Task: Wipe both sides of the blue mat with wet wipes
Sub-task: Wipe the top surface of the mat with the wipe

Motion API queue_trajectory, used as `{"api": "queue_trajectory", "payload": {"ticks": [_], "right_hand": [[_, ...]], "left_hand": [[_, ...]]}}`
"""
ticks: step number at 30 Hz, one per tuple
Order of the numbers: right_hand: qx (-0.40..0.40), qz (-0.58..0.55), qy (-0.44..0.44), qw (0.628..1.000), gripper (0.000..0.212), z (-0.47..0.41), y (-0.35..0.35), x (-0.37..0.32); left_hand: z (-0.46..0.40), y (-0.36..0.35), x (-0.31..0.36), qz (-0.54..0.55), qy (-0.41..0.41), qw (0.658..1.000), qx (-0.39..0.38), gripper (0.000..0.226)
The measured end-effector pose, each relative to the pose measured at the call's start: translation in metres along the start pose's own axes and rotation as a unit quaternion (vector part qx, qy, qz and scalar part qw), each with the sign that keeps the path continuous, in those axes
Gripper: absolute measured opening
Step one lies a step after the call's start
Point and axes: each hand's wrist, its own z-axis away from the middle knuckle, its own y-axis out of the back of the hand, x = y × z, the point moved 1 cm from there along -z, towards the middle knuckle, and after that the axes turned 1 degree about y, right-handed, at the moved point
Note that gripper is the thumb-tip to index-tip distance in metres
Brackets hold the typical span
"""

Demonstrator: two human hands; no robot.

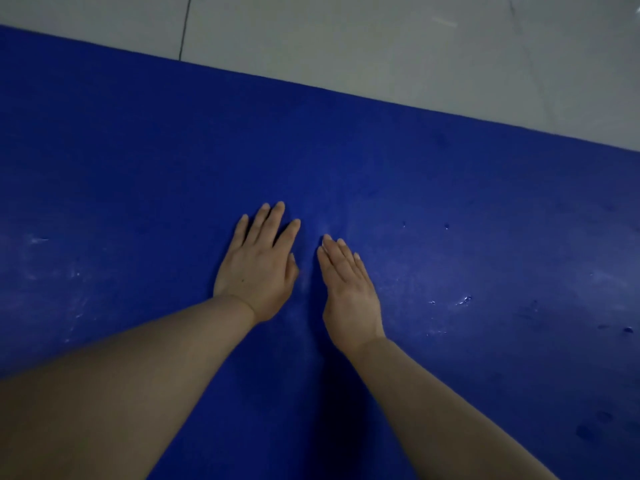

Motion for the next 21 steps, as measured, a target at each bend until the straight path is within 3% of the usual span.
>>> {"api": "queue_trajectory", "payload": {"ticks": [4,6,10,11,12,15,16,21], "right_hand": [[-0.015,0.006,0.03,0.999,0.071,-0.017,0.003,0.009],[-0.008,0.022,0.005,1.0,0.075,-0.032,0.009,0.026],[0.016,0.037,-0.233,0.972,0.077,-0.058,0.034,0.089],[0.014,0.034,-0.254,0.967,0.077,-0.066,0.034,0.089],[0.014,0.044,-0.225,0.973,0.076,-0.075,0.031,0.078],[-0.031,0.016,-0.004,0.999,0.074,-0.086,0.006,0.037],[-0.051,-0.008,0.028,0.998,0.074,-0.086,0.003,0.032],[-0.058,-0.023,-0.009,0.998,0.076,-0.081,0.014,0.054]], "left_hand": [[-0.002,-0.004,-0.003,-0.005,-0.01,1.0,0.011,0.056],[-0.003,-0.007,-0.003,-0.009,-0.009,1.0,0.014,0.056],[-0.004,-0.012,-0.006,-0.015,-0.017,1.0,0.017,0.057],[-0.005,-0.012,-0.007,-0.014,-0.017,1.0,0.019,0.056],[-0.006,-0.011,-0.007,-0.011,-0.017,1.0,0.019,0.056],[-0.007,-0.007,-0.007,0.002,-0.019,1.0,0.016,0.056],[-0.007,-0.006,-0.007,0.009,-0.018,1.0,0.014,0.056],[-0.006,0.0,-0.009,0.032,-0.016,0.999,-0.002,0.055]]}}
